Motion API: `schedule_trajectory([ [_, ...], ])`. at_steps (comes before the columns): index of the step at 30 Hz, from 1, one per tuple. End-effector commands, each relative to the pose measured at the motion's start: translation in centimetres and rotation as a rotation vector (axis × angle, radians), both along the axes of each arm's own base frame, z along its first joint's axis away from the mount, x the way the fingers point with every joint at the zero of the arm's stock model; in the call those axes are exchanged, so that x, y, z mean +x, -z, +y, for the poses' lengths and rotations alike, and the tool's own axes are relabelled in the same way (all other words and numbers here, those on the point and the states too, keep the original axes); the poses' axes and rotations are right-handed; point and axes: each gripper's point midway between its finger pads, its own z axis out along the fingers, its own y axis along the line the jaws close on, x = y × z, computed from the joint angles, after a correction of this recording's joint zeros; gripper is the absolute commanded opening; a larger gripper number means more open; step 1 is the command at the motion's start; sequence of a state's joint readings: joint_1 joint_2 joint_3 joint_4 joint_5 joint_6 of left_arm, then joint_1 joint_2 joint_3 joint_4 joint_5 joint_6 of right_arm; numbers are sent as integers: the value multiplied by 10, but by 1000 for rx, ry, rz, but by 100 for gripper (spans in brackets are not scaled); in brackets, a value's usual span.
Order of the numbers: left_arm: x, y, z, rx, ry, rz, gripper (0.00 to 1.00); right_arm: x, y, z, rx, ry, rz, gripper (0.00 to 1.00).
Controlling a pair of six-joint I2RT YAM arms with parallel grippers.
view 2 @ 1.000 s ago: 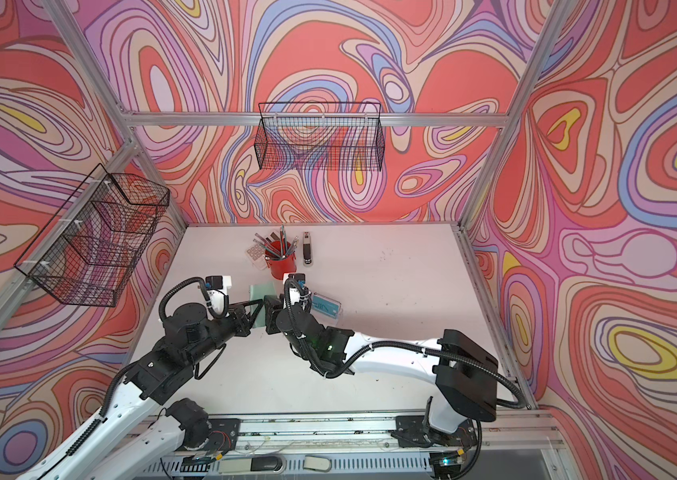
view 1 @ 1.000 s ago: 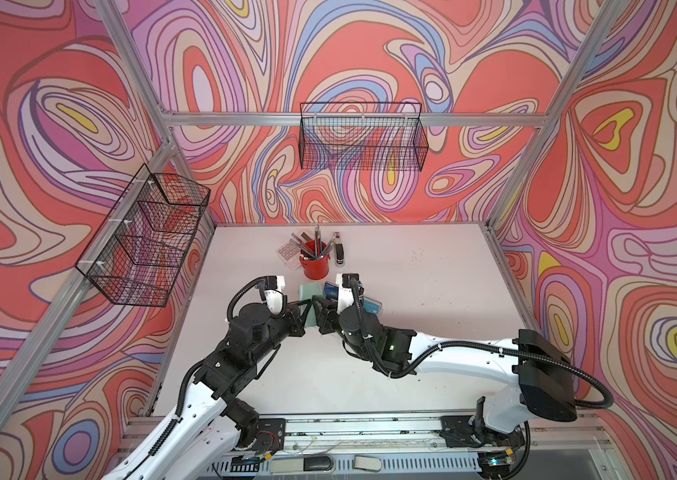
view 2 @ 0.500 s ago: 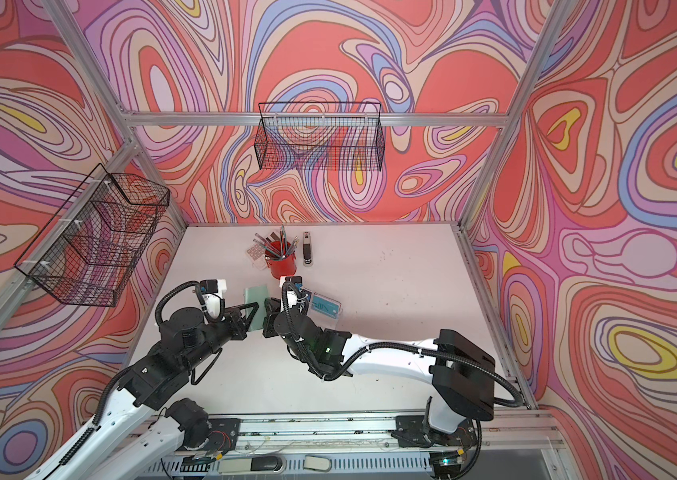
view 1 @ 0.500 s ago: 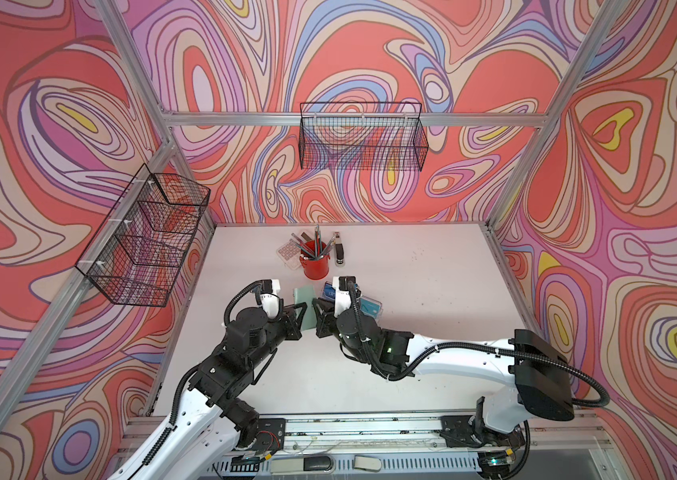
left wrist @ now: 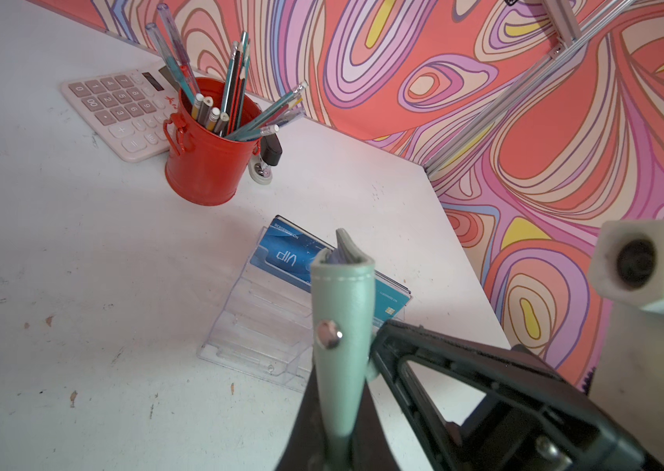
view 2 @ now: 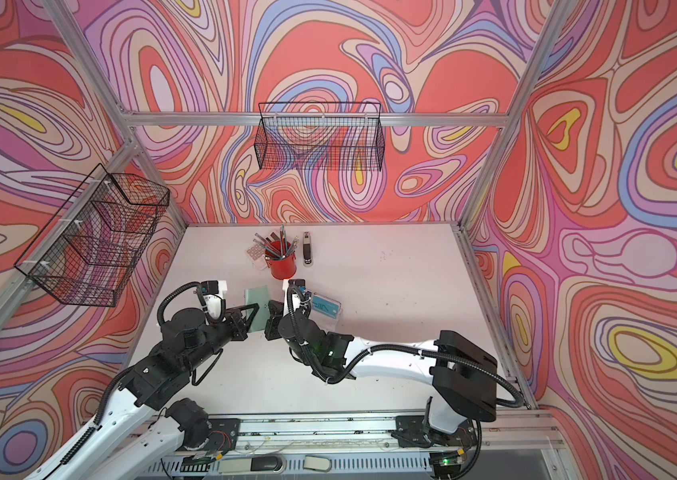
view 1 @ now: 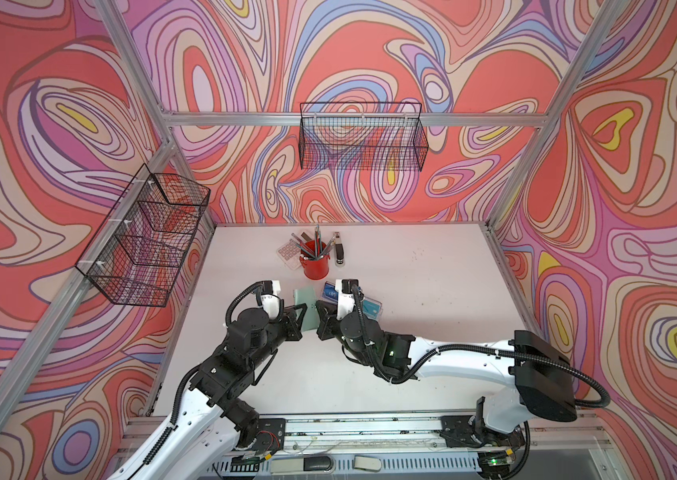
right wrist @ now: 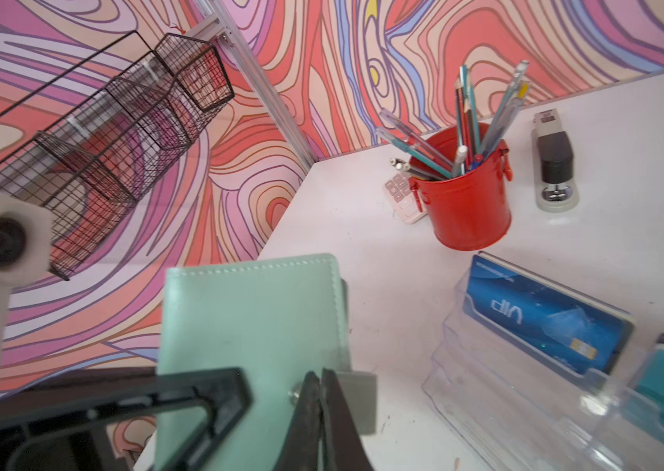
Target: Put the credit cards into the card holder
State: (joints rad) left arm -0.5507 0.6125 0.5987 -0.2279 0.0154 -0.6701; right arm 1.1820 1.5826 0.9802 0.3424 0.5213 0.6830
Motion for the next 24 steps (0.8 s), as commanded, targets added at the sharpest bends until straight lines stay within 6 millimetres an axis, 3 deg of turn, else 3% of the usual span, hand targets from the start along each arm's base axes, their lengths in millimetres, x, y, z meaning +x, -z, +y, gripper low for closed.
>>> schedule_trajectory([
  [1, 3, -13, 9, -33, -56, -46, 0, 8, 20, -26, -36, 71, 28, 0],
  [11, -8, -20, 6, -61, -5, -84, 0, 29, 37, -66, 1, 126, 75, 0],
  [16, -17, -36, -5, -140, 94, -135, 0, 26, 32, -66, 5, 76, 28, 0],
  [20, -20, -51, -7, -241, 150, -165, 0, 21, 28, -73, 40, 65, -1, 11],
  [21, -17, -36, -5, -253, 145, -138, 0, 20, 28, -76, 53, 66, -5, 13],
  [24, -12, -34, -2, -291, 138, -129, 0, 14, 27, -80, 85, 52, -13, 16],
])
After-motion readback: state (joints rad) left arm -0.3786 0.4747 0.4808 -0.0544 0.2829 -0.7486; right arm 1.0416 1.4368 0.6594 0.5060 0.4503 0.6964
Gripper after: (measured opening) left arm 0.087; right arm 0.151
